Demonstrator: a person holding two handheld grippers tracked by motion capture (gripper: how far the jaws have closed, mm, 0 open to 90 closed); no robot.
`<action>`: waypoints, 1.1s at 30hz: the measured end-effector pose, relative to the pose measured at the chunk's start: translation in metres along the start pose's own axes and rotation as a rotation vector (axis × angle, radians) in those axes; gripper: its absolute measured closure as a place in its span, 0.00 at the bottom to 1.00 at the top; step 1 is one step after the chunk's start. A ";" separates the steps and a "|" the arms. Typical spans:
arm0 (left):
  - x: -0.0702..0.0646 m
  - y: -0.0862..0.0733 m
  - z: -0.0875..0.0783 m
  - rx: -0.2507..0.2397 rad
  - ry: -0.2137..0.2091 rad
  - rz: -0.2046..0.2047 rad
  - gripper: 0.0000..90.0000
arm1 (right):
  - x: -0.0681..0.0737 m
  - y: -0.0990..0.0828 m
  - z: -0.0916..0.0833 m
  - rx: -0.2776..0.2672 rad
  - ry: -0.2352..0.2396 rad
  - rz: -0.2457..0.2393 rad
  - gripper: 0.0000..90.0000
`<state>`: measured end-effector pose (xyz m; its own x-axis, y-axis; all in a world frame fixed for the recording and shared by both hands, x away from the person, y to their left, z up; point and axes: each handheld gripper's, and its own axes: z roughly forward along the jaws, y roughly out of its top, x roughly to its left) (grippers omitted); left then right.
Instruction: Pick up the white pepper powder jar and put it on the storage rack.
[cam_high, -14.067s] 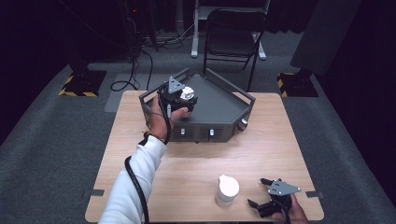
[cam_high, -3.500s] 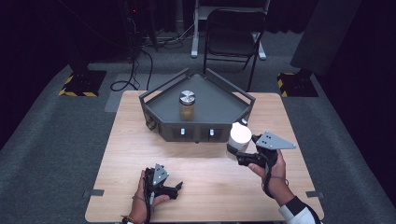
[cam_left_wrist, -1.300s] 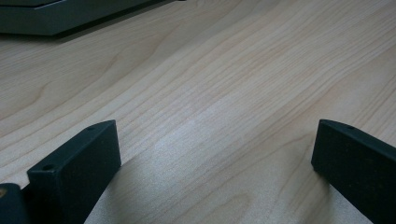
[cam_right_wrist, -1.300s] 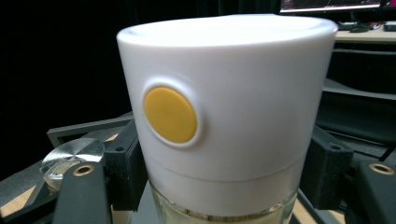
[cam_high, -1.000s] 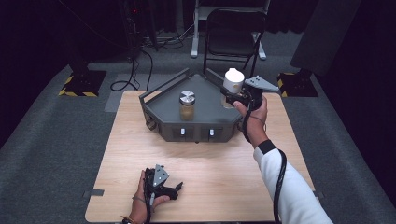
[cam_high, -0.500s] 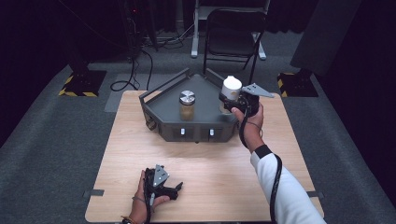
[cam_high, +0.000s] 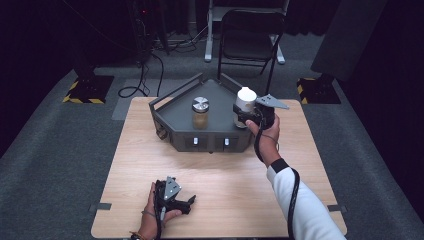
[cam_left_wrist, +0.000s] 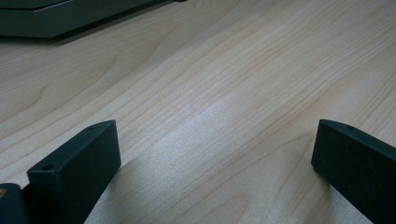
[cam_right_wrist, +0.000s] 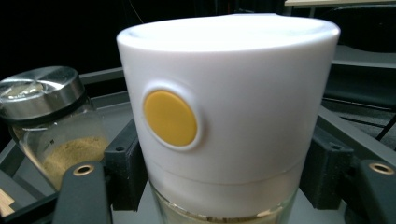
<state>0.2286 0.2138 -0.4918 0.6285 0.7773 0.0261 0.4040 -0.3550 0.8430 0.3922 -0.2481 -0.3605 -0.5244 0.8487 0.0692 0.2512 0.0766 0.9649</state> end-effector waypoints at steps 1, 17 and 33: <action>0.000 0.000 0.000 0.001 0.000 0.001 0.01 | 0.000 -0.001 0.000 -0.003 -0.001 0.000 0.33; -0.001 0.000 0.000 0.000 0.003 0.005 0.01 | 0.002 -0.010 0.003 -0.003 -0.011 -0.003 0.33; -0.001 0.000 0.000 0.000 0.003 0.008 0.01 | 0.002 -0.018 0.006 -0.033 -0.008 -0.006 0.33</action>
<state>0.2278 0.2135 -0.4916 0.6298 0.7759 0.0349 0.3984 -0.3613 0.8430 0.3911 -0.2448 -0.3795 -0.5195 0.8522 0.0615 0.2208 0.0643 0.9732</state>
